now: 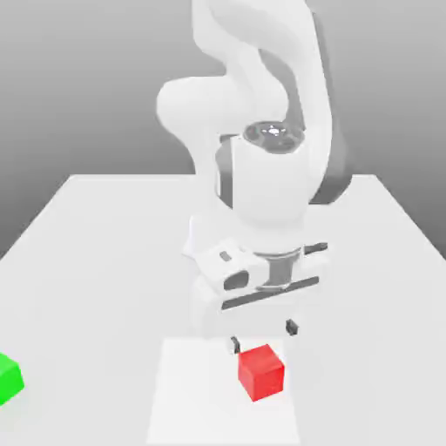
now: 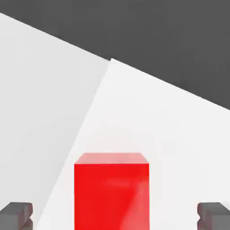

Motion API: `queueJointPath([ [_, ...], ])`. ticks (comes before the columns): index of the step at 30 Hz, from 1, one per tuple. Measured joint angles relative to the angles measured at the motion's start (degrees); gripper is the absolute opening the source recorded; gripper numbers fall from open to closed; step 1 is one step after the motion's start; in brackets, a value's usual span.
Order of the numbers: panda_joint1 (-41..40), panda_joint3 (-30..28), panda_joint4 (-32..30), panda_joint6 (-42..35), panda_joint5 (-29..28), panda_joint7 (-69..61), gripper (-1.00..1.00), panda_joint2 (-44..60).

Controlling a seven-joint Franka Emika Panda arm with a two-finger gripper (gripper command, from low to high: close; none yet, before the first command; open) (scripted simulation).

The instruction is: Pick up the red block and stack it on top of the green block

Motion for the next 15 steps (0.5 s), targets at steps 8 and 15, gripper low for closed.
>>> queueJointPath([
  [8, -0.08, 0.08, 0.77, 4.8, -0.02, 0.01, -1.0, 5.7],
  [15, -0.26, 0.24, -0.54, -2.76, -0.15, 0.08, -1.0, -3.16],
])
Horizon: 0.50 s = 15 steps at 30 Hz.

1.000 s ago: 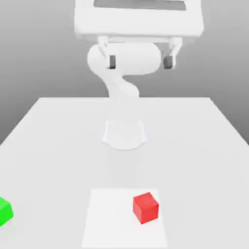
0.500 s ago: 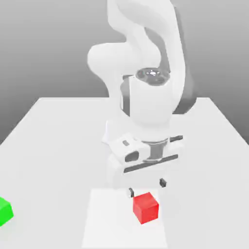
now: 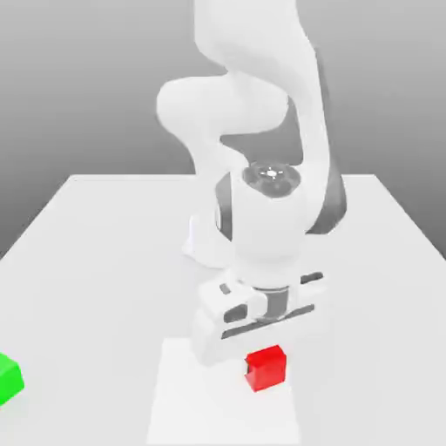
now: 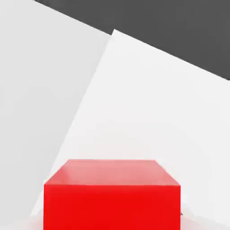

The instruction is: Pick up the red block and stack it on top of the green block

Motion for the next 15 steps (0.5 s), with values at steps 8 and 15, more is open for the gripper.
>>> queueJointPath([
  [8, -12.55, -10.74, 10.18, -9.24, 4.37, 8.72, -1.0, 1.64],
  [15, -23.21, -19.7, 19.76, -12.15, 10.66, 14.71, -1.0, 8.99],
])
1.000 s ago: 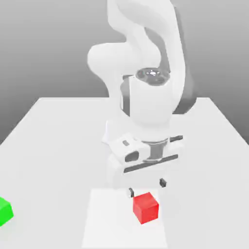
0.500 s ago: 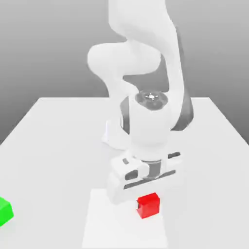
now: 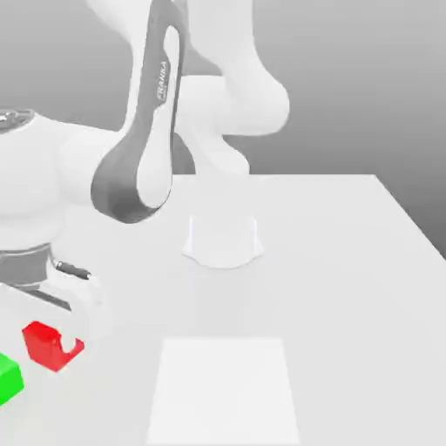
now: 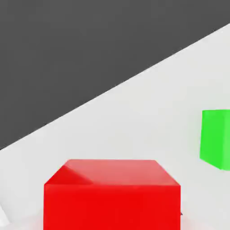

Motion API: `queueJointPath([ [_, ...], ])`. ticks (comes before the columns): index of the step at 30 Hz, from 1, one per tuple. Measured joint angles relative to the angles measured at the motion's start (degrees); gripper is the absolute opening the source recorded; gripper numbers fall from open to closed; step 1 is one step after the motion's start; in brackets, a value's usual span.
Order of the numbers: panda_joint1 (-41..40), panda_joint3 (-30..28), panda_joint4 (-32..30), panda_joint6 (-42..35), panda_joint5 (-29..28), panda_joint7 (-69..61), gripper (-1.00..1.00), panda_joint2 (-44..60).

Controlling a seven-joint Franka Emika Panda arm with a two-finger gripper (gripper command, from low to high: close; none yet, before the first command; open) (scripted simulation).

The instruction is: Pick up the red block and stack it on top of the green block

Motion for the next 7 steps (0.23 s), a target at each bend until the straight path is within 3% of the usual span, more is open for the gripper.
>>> queueJointPath([
  [1, -1.97, 0.22, 1.54, 1.3, 2.17, -0.29, -1.0, 3.06],
  [2, -3.38, 0.85, 2.38, 2.75, 3.86, -0.86, 1.0, 5.51],
  [7, -3.38, 0.85, 2.38, 2.75, 3.86, -0.86, 1.0, 5.51],
])
